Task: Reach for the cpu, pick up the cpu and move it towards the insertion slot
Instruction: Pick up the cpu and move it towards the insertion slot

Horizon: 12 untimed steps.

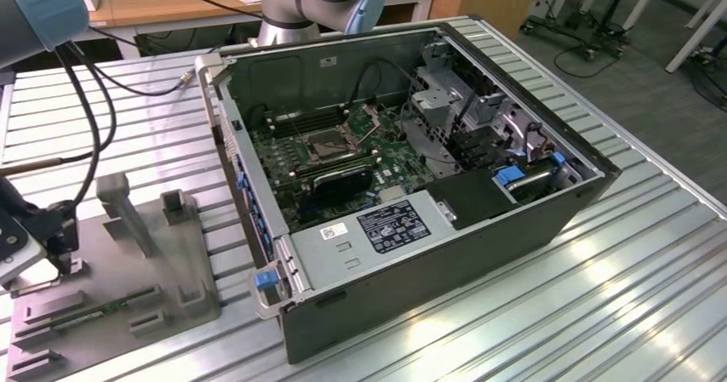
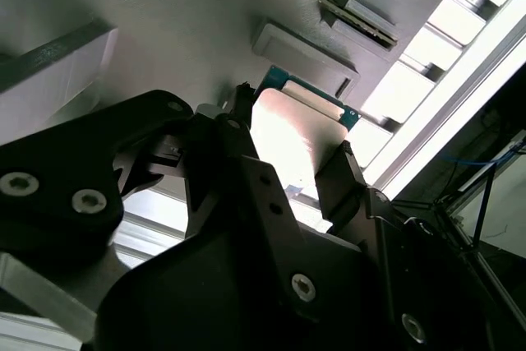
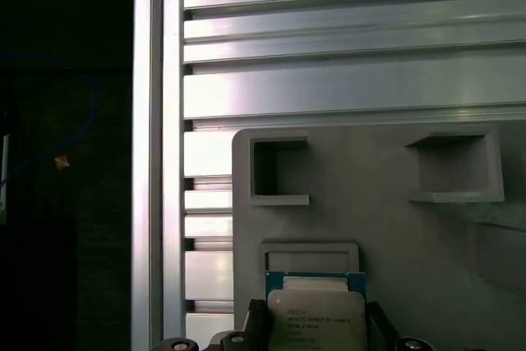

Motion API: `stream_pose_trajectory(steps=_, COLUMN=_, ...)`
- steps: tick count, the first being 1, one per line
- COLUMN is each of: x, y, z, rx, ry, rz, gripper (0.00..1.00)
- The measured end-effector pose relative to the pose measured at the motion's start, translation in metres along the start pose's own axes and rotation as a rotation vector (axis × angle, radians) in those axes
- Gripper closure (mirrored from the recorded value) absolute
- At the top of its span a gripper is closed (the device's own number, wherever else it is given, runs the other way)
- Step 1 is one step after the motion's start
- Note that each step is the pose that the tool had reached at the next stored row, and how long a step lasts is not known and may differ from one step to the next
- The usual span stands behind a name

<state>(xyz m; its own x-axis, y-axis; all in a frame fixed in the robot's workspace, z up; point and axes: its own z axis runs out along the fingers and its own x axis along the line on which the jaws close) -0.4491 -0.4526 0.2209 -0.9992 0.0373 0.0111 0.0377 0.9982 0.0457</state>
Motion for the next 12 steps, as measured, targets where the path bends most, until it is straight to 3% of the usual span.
stream_pose_trajectory(steps=12, x=0.0, y=0.0002, z=-0.0044, rx=0.0, ry=0.0001, rz=0.0, gripper=0.45)
